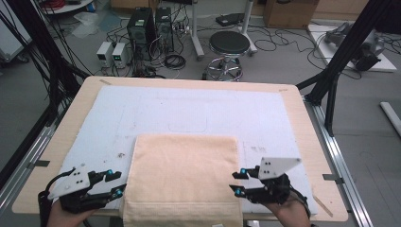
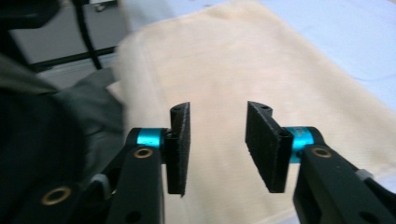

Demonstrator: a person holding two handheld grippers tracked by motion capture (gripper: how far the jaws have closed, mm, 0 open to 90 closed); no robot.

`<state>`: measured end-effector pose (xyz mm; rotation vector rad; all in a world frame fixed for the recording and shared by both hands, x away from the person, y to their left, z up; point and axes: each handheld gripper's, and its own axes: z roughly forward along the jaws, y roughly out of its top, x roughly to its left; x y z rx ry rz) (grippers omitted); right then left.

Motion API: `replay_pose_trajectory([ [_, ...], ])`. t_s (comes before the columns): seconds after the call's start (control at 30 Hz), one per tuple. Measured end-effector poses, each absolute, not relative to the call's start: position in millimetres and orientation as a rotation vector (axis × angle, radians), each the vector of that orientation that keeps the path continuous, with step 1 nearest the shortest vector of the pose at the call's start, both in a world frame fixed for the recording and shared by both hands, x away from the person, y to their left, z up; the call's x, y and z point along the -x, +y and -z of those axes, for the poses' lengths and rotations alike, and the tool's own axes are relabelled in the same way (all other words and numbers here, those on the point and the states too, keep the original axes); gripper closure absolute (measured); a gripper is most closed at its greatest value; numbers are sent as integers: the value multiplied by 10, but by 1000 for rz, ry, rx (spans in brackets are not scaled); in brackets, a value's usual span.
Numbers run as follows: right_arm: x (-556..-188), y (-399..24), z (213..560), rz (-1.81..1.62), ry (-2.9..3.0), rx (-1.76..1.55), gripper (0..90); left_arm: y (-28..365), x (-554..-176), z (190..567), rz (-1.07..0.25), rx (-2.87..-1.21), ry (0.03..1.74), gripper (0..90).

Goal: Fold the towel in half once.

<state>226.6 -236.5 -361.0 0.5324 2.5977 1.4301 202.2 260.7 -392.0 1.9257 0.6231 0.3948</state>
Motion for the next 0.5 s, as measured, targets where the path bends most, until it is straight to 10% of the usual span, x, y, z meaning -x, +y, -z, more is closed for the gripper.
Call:
replay_pose_trajectory([
  [0.5, -3431, -2345, 3969, -1278, 2477, -772, 420, 2430, -3093, 4107, -488, -1906, 839, 443],
])
